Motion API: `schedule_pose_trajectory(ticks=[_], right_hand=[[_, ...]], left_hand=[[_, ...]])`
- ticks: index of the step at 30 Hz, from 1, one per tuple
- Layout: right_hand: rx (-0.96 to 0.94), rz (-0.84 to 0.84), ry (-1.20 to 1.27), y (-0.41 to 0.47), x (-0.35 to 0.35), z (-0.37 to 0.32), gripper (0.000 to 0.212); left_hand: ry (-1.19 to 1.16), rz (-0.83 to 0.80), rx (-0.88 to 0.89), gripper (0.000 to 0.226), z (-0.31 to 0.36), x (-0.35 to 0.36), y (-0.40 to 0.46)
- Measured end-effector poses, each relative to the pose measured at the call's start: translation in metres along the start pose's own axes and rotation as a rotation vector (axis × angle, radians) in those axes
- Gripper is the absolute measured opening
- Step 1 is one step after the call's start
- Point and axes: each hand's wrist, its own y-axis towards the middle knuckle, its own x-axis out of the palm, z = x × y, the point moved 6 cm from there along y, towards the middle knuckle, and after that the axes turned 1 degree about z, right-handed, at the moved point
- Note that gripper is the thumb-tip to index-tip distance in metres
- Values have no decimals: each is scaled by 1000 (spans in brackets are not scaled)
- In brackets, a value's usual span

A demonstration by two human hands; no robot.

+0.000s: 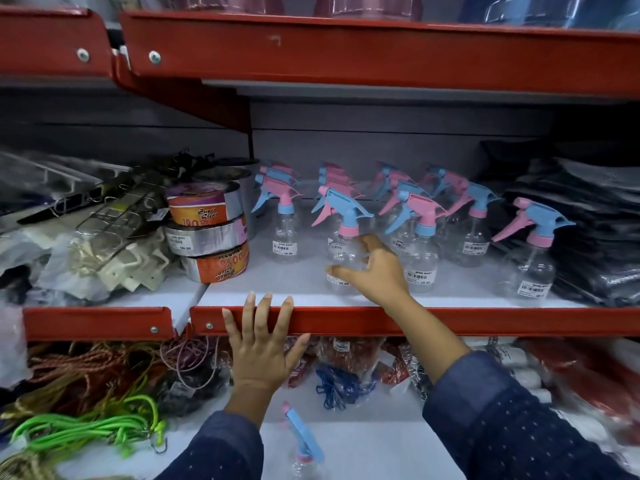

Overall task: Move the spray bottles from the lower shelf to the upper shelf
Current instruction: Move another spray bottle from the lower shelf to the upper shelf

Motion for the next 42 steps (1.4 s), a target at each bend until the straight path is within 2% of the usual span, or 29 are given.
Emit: schedule_pose_trajectory(ticks=[6,11,19,27,30,37,42], right_hand=[[13,44,-56,-8,-1,-5,88],[24,97,-97,-8,-1,-7,77],[21,-35,-94,-2,9,-7,65],[28,-108,-177,-2,11,-8,81],[-58,-39,-253,-16,7,-11,84],[-333,220,-547,-79,2,-6,76],[-415,283,-554,-126,16,22,69]], left_hand=[[1,15,1,58,0,0,-1],[-6,11,-4,58,-1,1,-1],[0,4,-7,58,-1,2,-1],[-6,-8,-12,58,-1,2,-1],[-1,-7,-11,58,-1,2,-1],[19,26,0,60,-1,2,-1],[18,46,3,67,-1,2,-3]])
